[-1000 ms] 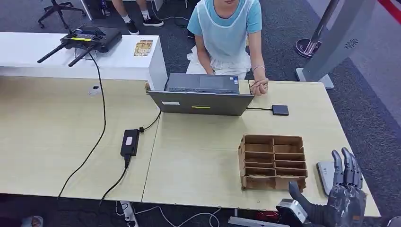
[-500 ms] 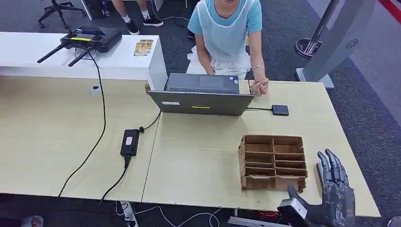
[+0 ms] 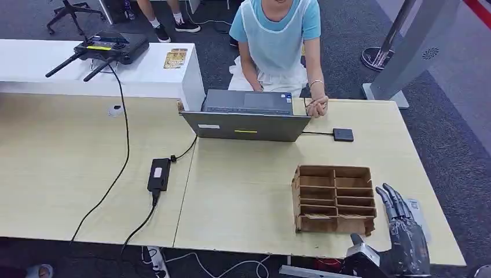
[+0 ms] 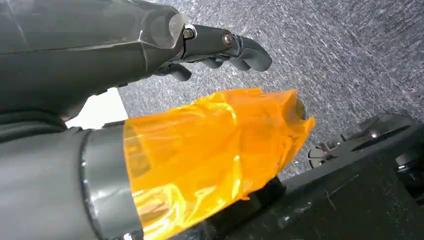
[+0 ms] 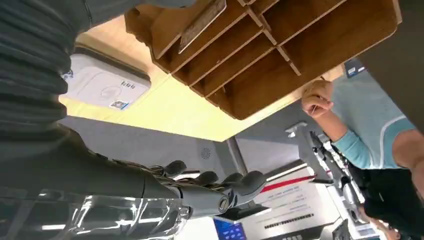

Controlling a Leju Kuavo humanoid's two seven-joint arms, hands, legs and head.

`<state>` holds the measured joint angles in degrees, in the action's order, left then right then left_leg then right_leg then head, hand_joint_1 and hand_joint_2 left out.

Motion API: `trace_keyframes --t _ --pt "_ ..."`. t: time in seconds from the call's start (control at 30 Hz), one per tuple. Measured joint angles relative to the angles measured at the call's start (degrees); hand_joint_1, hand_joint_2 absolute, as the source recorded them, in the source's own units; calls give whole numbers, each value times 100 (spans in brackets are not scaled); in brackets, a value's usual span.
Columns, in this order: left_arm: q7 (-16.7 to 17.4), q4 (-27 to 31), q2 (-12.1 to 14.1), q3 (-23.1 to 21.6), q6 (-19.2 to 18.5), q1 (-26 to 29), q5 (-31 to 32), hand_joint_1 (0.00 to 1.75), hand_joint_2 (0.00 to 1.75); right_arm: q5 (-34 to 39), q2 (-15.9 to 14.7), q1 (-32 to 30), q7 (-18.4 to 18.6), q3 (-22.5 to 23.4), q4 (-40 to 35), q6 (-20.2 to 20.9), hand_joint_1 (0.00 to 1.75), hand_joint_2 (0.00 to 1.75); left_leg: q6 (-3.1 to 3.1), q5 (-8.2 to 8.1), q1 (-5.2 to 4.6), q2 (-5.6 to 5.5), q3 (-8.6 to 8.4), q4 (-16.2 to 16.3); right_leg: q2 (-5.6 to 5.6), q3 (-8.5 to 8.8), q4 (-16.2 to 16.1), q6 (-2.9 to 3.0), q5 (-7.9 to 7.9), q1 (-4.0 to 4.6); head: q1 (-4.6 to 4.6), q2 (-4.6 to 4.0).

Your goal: Pass the card to the sensor for recognition and then transmit it.

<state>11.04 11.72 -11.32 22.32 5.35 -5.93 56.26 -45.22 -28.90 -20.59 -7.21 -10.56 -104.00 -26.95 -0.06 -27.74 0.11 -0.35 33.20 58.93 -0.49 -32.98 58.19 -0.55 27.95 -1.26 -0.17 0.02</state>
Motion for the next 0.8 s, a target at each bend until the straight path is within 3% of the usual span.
trace_keyframes --t 0.03,0.07,0.1,0.13,0.17,0.4,0.5,0.63,0.8 --pt "0 0 0 -2 -4 0 17 0 0 46 -26 9 -24 0 7 24 23 175 0 0 0 0 0 0 0 0 0 0 0 0 0 0" --pt "0 0 0 -4 -4 -1 42 0 0 59 -39 21 -52 0 18 57 37 175 0 0 0 0 0 0 0 0 0 0 0 0 -2 -2" --pt "-2 0 0 -9 -9 -1 59 0 0 63 -55 30 -74 2 26 80 70 175 0 0 0 0 0 0 0 0 0 0 0 0 0 -2" --pt "-2 0 0 -17 -15 -2 77 0 0 63 -63 36 -96 0 35 96 82 175 0 0 0 0 0 0 0 0 0 0 0 0 -2 -2" --pt "-4 0 0 -26 -22 -2 85 0 0 61 -72 51 -105 2 46 129 115 175 0 0 0 0 0 0 0 0 0 0 0 0 0 -2" --pt "-7 0 -2 -83 -57 -11 160 0 0 24 -79 131 -105 2 131 159 113 175 0 0 0 0 0 0 0 0 0 0 0 0 0 -2" --pt "-7 0 0 -87 -57 -13 166 0 0 24 -79 145 -105 2 155 159 87 175 0 0 0 0 0 0 0 0 0 0 0 0 0 0" --pt "-7 2 -2 -92 -77 -18 190 0 0 -33 -81 155 -105 2 173 192 87 175 0 0 0 0 0 0 0 0 0 0 0 0 0 -2" --pt "-7 0 -2 -155 -118 -24 277 0 0 -236 -79 175 -70 2 192 240 58 175 0 0 0 0 0 0 0 0 0 0 0 0 0 0"
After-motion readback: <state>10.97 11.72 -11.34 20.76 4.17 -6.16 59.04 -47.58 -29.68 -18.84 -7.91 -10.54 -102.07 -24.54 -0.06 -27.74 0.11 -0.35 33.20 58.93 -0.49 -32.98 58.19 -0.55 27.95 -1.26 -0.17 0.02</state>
